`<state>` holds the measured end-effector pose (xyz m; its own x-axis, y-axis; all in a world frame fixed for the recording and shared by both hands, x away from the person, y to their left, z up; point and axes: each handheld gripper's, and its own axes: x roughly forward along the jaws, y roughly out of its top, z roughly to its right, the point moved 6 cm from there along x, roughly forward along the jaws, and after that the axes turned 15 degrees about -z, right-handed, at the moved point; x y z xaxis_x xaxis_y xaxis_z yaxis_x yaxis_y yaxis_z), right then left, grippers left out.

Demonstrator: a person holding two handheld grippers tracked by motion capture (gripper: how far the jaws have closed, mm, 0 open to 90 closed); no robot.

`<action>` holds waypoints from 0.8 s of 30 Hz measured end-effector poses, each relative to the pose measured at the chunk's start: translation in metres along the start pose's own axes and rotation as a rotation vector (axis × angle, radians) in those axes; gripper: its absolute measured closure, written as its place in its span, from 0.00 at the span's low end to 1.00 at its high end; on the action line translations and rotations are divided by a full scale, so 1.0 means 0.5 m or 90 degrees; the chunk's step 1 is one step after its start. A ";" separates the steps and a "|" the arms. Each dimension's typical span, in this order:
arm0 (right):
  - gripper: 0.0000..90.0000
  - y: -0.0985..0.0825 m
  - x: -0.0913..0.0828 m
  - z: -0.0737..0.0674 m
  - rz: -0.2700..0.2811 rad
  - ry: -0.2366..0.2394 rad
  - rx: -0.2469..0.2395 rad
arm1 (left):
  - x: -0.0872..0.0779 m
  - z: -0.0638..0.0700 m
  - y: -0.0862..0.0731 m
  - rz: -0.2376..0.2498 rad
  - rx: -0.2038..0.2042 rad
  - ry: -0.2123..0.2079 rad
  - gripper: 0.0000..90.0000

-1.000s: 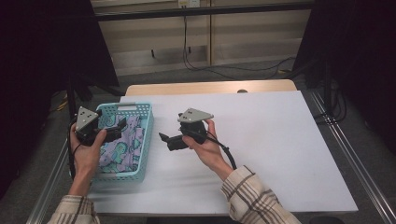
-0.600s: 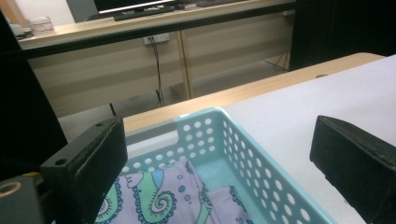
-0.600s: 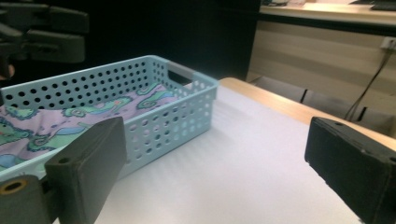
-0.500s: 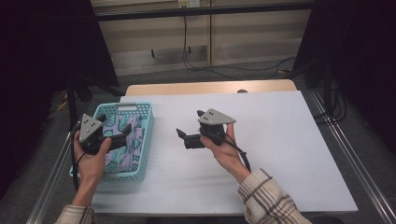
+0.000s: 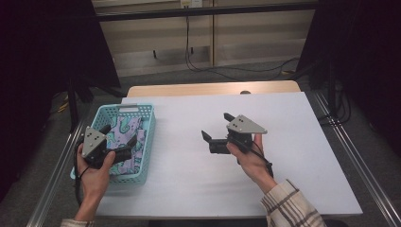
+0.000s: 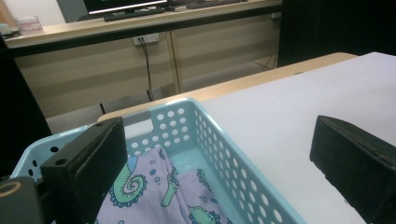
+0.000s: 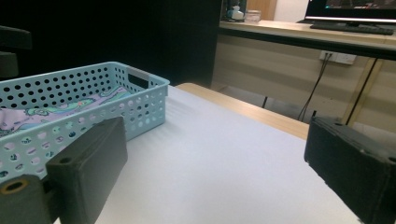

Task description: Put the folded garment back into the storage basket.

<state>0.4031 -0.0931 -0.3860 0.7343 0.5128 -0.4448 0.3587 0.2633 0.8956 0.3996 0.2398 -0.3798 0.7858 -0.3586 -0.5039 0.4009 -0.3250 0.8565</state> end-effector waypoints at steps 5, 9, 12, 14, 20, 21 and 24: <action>0.06 -0.024 -0.036 0.024 -0.002 -0.024 -0.009 | -0.018 0.014 -0.007 0.013 -0.004 0.003 0.04; 0.06 -0.042 -0.059 0.044 0.002 -0.041 -0.004 | -0.025 0.014 -0.019 0.012 -0.013 0.011 0.04; 0.04 -0.056 -0.082 0.063 0.006 -0.059 0.001 | -0.031 0.023 -0.028 0.016 -0.023 0.004 0.04; 0.02 -0.065 -0.094 0.071 0.006 -0.072 0.005 | -0.034 0.033 -0.029 0.023 -0.025 -0.005 0.03; 0.02 -0.090 -0.136 0.095 0.009 -0.108 0.013 | -0.036 0.053 -0.035 0.034 -0.025 -0.005 0.03; 0.02 -0.094 -0.143 0.100 0.009 -0.111 0.015 | -0.035 0.057 -0.036 0.041 -0.037 -0.006 0.03; 0.02 -0.105 -0.162 0.110 0.010 -0.123 0.021 | -0.033 0.062 -0.040 0.045 -0.031 -0.003 0.03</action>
<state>0.3565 -0.1936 -0.3963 0.8353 0.3499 -0.4240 0.3632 0.2276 0.9035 0.3639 0.2254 -0.3920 0.8110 -0.3834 -0.4419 0.3668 -0.2552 0.8946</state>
